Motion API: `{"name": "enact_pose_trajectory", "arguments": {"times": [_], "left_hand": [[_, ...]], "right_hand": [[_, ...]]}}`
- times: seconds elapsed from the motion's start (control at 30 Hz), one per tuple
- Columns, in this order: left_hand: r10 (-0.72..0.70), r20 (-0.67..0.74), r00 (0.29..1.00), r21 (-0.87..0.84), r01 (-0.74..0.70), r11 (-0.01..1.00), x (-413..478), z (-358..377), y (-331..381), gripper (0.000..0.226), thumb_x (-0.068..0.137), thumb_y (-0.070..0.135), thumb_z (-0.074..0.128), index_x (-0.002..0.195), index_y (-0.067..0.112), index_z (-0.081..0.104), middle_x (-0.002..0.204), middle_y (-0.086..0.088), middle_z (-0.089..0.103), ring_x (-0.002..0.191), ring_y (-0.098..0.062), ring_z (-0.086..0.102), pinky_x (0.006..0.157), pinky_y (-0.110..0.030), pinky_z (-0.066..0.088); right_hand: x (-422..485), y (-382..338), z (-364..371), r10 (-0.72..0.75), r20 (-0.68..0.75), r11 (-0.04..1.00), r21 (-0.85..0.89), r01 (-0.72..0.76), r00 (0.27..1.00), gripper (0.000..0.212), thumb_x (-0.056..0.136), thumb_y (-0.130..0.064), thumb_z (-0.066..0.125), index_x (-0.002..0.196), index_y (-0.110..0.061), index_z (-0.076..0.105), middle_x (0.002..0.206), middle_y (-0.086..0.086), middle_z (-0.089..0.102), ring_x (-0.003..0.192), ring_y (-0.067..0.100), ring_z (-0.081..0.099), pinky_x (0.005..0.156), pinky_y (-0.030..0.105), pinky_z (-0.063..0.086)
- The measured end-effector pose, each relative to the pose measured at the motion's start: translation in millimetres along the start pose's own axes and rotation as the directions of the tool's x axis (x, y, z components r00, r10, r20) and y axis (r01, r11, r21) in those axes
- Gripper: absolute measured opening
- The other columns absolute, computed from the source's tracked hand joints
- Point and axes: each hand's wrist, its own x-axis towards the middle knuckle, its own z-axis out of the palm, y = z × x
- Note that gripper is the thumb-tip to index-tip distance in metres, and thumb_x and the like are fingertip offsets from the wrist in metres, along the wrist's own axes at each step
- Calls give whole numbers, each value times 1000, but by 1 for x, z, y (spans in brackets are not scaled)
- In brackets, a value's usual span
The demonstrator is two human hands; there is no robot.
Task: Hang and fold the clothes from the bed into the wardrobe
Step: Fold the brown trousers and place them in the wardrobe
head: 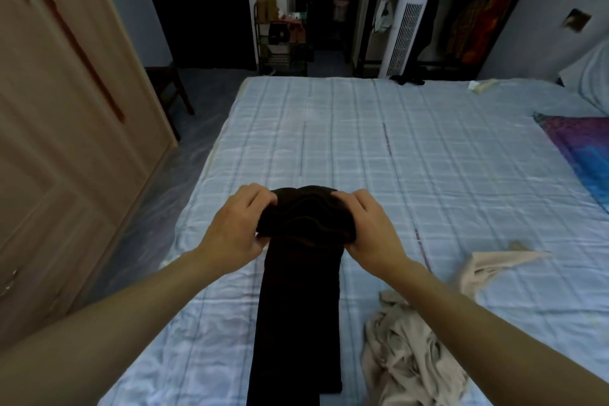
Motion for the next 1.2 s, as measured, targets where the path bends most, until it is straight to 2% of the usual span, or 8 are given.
{"name": "enact_pose_trajectory", "arguments": {"times": [0.17, 0.47, 0.7, 0.83, 0.97, 1.07, 1.13, 1.2], "left_hand": [[9, 58, 998, -17, -8, 1000, -73, 1, 19, 55, 64, 6, 84, 110, 14, 56, 108, 0, 53, 93, -18, 54, 75, -37, 53], [-5, 108, 994, -36, 9, 999, -173, 40, 40, 54, 64, 7, 87, 110, 12, 59, 111, -3, 55, 96, -21, 57, 77, -38, 55], [-53, 253, 966, 38, 45, 998, -227, 84, 31, 62, 59, 12, 91, 111, 16, 57, 115, 0, 54, 97, -19, 56, 73, -35, 55], [-100, 326, 940, 101, 71, 992, -261, 121, 22, 68, 51, 5, 89, 110, 15, 57, 113, -4, 56, 91, -22, 60, 64, -34, 56], [-149, 421, 895, 145, 95, 985, -297, 153, 18, 60, 53, -1, 78, 107, 16, 59, 115, -3, 55, 90, -22, 58, 61, -34, 54], [-149, 543, 826, 106, 109, 988, -315, 160, 20, 54, 68, 11, 75, 118, 20, 55, 133, 1, 45, 106, -15, 50, 73, -30, 53], [-151, 608, 780, 85, 126, 988, -319, 158, 20, 54, 77, 33, 74, 125, 26, 50, 139, 9, 34, 113, -7, 43, 84, -25, 47], [-166, 602, 781, 44, 175, 984, -311, 150, 21, 58, 78, 58, 68, 125, 28, 53, 133, 14, 39, 109, -4, 46, 87, -24, 44]], "right_hand": [[-64, -29, 19, -29, 36, 999, -13, 30, 999, 61, 74, -8, 76, 132, -9, 56, 108, 7, 53, 92, 22, 55, 75, 29, 50], [-153, -40, 61, -28, 106, 998, -61, 35, 994, 57, 75, -6, 75, 130, -7, 60, 110, 10, 58, 94, 26, 59, 81, 38, 54], [-213, -27, 109, 71, 222, 992, -121, -45, 972, 68, 74, -12, 80, 138, -13, 56, 116, 8, 58, 100, 26, 58, 84, 39, 53], [-235, -19, 147, 98, 249, 991, -114, -72, 964, 68, 74, -12, 79, 138, -15, 55, 116, 8, 59, 99, 28, 59, 82, 40, 55], [-263, -8, 184, 136, 359, 981, -180, -75, 923, 68, 84, -24, 72, 146, -25, 45, 130, 3, 51, 112, 23, 53, 92, 34, 49], [-287, -2, 189, 239, 521, 963, -235, -132, 819, 76, 89, -28, 67, 154, -29, 28, 149, -2, 36, 133, 20, 39, 106, 34, 40], [-294, -2, 183, 275, 587, 961, -199, -193, 762, 76, 91, -23, 63, 156, -29, 23, 157, -4, 28, 142, 18, 30, 113, 35, 34], [-289, -5, 173, 265, 536, 964, -124, -235, 802, 62, 93, -15, 56, 151, -25, 37, 152, -4, 40, 137, 18, 39, 110, 32, 38]]}}
